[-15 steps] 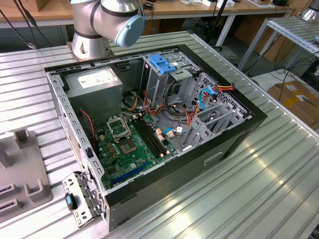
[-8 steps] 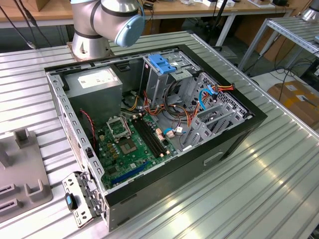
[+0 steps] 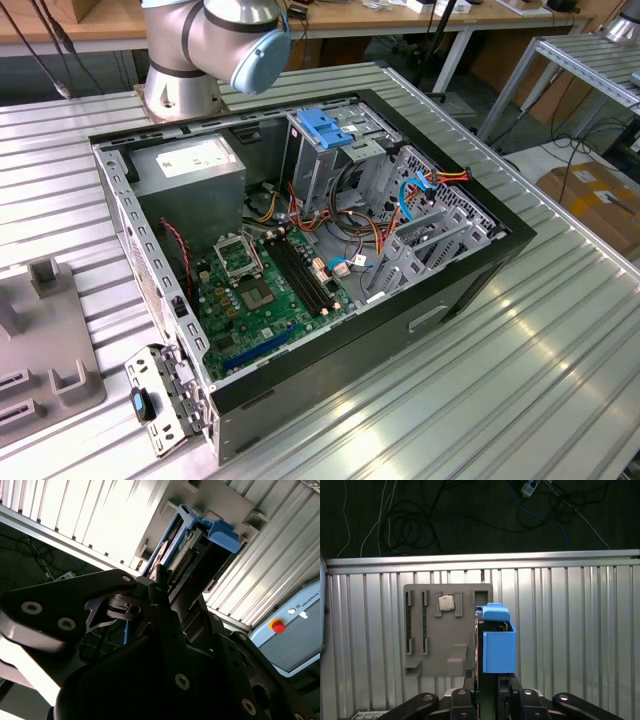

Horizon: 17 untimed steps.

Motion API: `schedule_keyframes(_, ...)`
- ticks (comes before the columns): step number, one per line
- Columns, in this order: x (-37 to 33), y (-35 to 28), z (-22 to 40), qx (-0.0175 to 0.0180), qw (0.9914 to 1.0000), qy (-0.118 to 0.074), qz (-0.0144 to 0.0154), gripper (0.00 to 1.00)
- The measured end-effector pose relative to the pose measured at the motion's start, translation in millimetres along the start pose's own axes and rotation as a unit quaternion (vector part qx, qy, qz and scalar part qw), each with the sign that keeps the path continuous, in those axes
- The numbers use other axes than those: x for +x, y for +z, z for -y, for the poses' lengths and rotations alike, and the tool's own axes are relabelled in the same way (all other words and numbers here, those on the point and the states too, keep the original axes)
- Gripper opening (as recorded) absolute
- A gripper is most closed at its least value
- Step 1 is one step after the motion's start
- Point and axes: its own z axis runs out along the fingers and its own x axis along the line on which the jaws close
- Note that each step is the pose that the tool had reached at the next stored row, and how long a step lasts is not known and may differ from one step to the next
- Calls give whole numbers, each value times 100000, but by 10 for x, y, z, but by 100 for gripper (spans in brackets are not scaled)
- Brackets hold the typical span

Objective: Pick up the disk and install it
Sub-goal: 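Pick up the disk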

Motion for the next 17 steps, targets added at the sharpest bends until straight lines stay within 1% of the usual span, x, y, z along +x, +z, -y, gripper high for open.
schedule_keyframes(4, -3, 1, 80, 3, 100000, 3, 1, 35)
schedule_keyframes(5, -4, 1, 112, 3, 100000, 2, 1, 35)
schedule_keyframes(8, -7, 2, 178, 5, 100000, 2, 2, 35)
schedule_keyframes(10, -8, 1, 197, 2, 100000, 4, 0, 35)
schedule_keyframes(17, -8, 1, 202, 6, 100000, 1, 0, 35)
